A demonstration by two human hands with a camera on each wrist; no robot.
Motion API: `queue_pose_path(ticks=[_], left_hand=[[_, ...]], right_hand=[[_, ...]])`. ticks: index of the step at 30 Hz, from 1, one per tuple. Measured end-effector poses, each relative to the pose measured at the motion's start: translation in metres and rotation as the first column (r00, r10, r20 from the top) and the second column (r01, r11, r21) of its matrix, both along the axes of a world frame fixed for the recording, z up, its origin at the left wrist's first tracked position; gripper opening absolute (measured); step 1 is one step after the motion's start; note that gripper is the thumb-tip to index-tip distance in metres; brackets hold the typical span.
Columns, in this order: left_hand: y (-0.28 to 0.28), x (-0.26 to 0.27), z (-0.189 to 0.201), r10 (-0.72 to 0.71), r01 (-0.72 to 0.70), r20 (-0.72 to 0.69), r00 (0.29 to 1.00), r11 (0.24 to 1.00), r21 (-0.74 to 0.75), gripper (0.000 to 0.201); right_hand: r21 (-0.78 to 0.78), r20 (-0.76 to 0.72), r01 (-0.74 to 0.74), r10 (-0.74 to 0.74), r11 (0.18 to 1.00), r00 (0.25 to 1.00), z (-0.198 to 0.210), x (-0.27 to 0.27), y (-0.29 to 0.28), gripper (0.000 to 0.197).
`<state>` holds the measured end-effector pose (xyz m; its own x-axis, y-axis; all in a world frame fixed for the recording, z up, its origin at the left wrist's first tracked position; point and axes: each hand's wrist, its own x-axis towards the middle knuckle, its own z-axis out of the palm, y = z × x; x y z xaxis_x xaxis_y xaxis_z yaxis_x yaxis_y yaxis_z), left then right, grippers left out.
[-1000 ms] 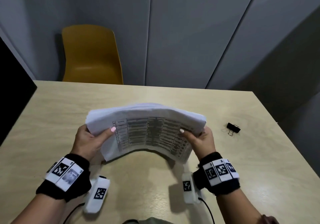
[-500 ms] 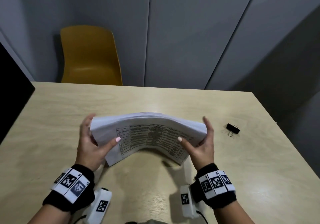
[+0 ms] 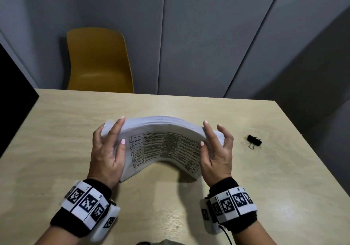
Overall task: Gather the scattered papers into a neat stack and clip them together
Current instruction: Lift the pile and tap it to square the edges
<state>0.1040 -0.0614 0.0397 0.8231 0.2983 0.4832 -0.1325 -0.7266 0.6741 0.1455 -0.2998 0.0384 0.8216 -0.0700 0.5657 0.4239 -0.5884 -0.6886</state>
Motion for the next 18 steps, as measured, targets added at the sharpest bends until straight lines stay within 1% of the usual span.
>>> queue_pose_path(ticks=[3,5,6,7,8,9,10,11,12,13,14,15,16,18], left_hand=[[0.007,0.001,0.002,-0.004,0.005,0.024,1.0,0.999,-0.049,0.047],[0.012,0.001,0.006,-0.02,0.027,0.071,0.997,0.995,-0.101,0.046],[0.014,0.001,0.006,-0.03,0.041,0.068,0.997,0.985,-0.169,0.05],[0.017,0.002,0.007,-0.05,0.061,0.046,0.998,0.959,-0.278,0.061],[0.021,0.003,0.003,-0.099,0.089,-0.004,0.995,0.913,-0.398,0.071],[0.024,0.005,0.0,-0.164,0.104,-0.08,0.983,0.864,-0.492,0.076],[0.025,0.007,-0.003,-0.229,0.1,-0.164,0.959,0.822,-0.56,0.072],[0.024,0.008,-0.007,-0.279,0.082,-0.22,0.935,0.771,-0.631,0.061],[0.022,0.009,-0.009,-0.294,0.051,-0.237,0.926,0.719,-0.693,0.046],[0.019,0.011,-0.01,-0.266,0.018,-0.244,0.933,0.709,-0.705,0.028],[0.017,0.011,-0.01,-0.223,0.009,-0.23,0.947,0.737,-0.676,0.018],[0.017,0.012,-0.011,-0.194,0.022,-0.203,0.96,0.773,-0.634,0.023],[0.015,0.011,-0.01,-0.176,0.027,-0.186,0.967,0.793,-0.609,0.027],[0.014,0.01,-0.014,-0.179,0.02,-0.204,0.962,0.797,-0.604,0.02]], right_hand=[[0.013,-0.009,-0.012,0.012,1.0,1.0,0.001,0.001,-0.004,0.052],[0.058,-0.011,-0.029,0.03,0.998,0.999,0.001,0.002,-0.009,0.058],[0.115,-0.054,-0.02,0.026,0.993,0.998,-0.001,0.004,-0.013,0.063],[0.198,-0.128,-0.003,0.029,0.98,0.991,-0.004,0.006,-0.017,0.071],[0.296,-0.213,0.001,0.065,0.955,0.975,-0.006,0.008,-0.02,0.078],[0.379,-0.292,-0.01,0.13,0.925,0.947,-0.008,0.01,-0.023,0.081],[0.432,-0.36,-0.028,0.201,0.901,0.911,-0.011,0.013,-0.025,0.076],[0.468,-0.408,-0.037,0.254,0.883,0.877,-0.012,0.016,-0.024,0.061],[0.496,-0.439,-0.036,0.286,0.868,0.852,-0.013,0.018,-0.021,0.042],[0.508,-0.446,-0.027,0.289,0.861,0.847,-0.013,0.019,-0.017,0.032],[0.512,-0.43,-0.015,0.272,0.859,0.861,-0.014,0.018,-0.014,0.033],[0.524,-0.402,0.0,0.247,0.852,0.881,-0.017,0.018,-0.012,0.036],[0.544,-0.378,0.012,0.232,0.839,0.896,-0.018,0.017,-0.011,0.037],[0.548,-0.401,0.026,0.235,0.836,0.886,-0.023,0.016,-0.01,0.031]])
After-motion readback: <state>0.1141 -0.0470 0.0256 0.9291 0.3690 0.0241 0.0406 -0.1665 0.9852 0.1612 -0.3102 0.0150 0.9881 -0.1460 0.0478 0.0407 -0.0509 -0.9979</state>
